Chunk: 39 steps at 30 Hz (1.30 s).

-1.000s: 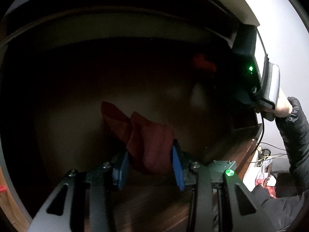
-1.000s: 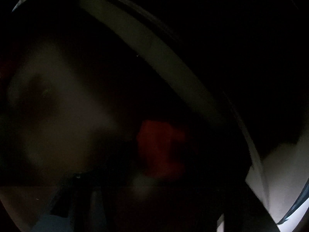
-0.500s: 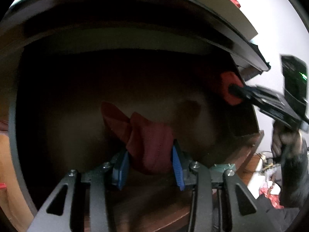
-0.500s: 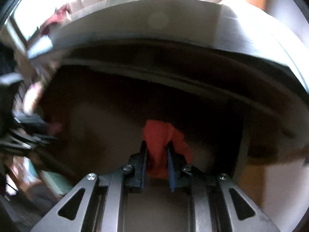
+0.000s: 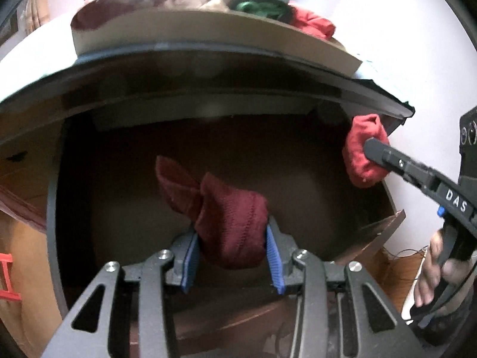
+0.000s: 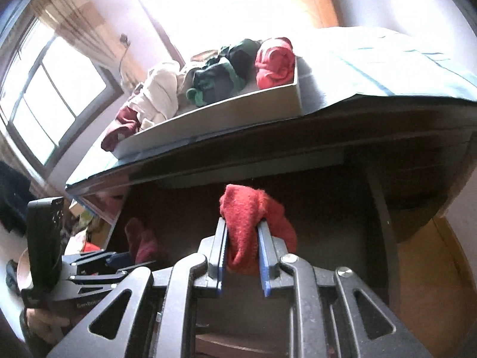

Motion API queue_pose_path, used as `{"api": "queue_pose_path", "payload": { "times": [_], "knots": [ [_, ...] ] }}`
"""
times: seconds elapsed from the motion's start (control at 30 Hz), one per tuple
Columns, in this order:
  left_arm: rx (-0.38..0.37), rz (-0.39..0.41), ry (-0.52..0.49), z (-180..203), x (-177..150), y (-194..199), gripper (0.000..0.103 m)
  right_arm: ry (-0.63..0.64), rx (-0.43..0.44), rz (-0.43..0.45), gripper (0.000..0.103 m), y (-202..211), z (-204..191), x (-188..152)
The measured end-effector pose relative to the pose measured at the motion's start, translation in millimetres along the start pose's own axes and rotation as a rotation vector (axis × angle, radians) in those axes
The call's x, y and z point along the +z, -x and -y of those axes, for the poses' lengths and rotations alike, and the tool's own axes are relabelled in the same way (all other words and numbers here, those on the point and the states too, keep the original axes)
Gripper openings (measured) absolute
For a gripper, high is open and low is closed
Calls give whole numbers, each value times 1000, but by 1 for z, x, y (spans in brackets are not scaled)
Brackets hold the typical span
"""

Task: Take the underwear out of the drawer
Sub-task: 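Lift the dark red sock and red sock out of the drawer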

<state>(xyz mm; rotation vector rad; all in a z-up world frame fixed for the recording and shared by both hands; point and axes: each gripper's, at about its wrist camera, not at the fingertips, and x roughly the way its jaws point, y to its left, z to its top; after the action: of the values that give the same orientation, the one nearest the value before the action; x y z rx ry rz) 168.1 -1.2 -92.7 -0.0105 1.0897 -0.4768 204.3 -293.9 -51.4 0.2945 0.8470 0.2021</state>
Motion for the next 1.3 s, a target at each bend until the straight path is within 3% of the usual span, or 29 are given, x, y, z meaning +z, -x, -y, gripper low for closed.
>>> {"api": "queue_pose_path", "payload": {
  "times": [0.17, 0.33, 0.93, 1.3],
  "knots": [
    [54, 48, -15, 9, -5, 13, 39, -1, -23, 49, 20, 46, -15, 2],
    [142, 98, -37, 20, -12, 26, 39, 21, -15, 89, 20, 66, -30, -2],
    [167, 210, -88, 48, -19, 76, 39, 115, 22, 204, 20, 117, -73, -9],
    [182, 292, -103, 57, -14, 101, 39, 130, 26, 269, 20, 140, -77, -5]
  ]
}}
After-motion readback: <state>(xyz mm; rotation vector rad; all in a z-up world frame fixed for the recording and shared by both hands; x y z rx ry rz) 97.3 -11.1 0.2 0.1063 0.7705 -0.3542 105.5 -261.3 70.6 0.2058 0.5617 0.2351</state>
